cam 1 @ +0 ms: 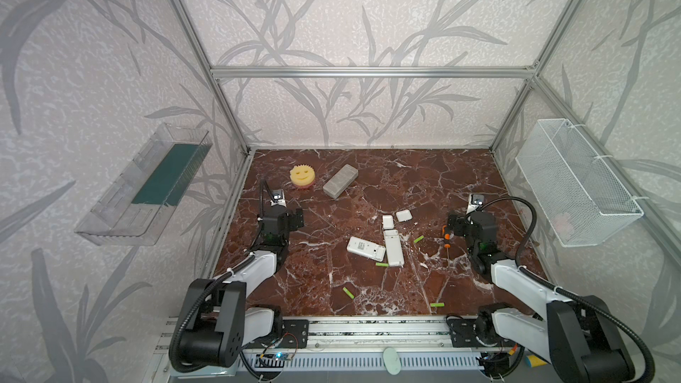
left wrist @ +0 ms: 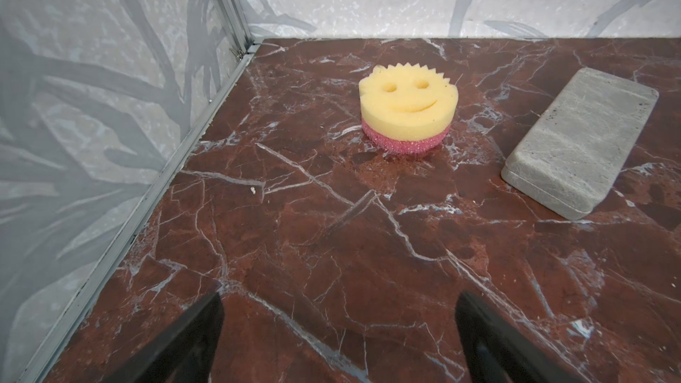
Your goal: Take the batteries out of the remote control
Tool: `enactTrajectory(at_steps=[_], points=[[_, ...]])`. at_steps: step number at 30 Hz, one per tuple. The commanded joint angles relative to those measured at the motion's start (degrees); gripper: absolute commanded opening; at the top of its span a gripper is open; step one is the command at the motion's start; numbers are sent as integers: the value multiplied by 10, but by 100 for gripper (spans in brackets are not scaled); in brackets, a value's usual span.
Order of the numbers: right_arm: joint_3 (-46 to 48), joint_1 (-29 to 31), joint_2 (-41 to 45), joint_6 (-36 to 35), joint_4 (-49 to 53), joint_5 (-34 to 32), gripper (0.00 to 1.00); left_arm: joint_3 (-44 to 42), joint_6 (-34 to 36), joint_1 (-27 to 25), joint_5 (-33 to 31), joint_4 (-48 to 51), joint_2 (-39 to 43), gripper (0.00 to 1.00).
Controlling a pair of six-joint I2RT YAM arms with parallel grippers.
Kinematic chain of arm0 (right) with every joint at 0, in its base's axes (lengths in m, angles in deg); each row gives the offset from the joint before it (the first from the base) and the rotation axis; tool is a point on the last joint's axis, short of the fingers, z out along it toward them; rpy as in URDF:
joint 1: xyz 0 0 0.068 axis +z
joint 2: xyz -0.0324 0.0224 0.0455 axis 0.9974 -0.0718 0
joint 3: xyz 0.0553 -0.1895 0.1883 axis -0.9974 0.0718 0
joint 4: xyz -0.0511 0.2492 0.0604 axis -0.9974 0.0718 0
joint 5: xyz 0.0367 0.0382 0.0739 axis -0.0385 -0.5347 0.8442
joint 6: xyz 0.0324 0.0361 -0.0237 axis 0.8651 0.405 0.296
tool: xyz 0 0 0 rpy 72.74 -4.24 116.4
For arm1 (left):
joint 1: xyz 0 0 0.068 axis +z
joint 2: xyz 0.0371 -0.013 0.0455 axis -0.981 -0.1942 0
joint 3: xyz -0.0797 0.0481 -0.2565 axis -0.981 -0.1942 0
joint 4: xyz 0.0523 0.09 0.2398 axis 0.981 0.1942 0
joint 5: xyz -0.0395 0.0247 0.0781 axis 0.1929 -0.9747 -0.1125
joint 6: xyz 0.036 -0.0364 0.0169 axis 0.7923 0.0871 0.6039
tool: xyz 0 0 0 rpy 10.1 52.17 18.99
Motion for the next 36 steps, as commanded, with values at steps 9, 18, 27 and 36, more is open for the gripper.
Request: enactTrajectory(at_steps=[9,18,27,36], points=[[25,-3,-115,-32,-251,9,100,-27,40,2,2,-225,-96,99],[61,-4,-216,-56,-435,17,99,-61,40,2,-36,-395,-192,99],[45,-6,-257,-63,-438,48,99,-32,29,7,-40,-325,-184,99],[11,-6,-261,-65,-379,49,99,-30,27,10,-37,-320,-183,99]])
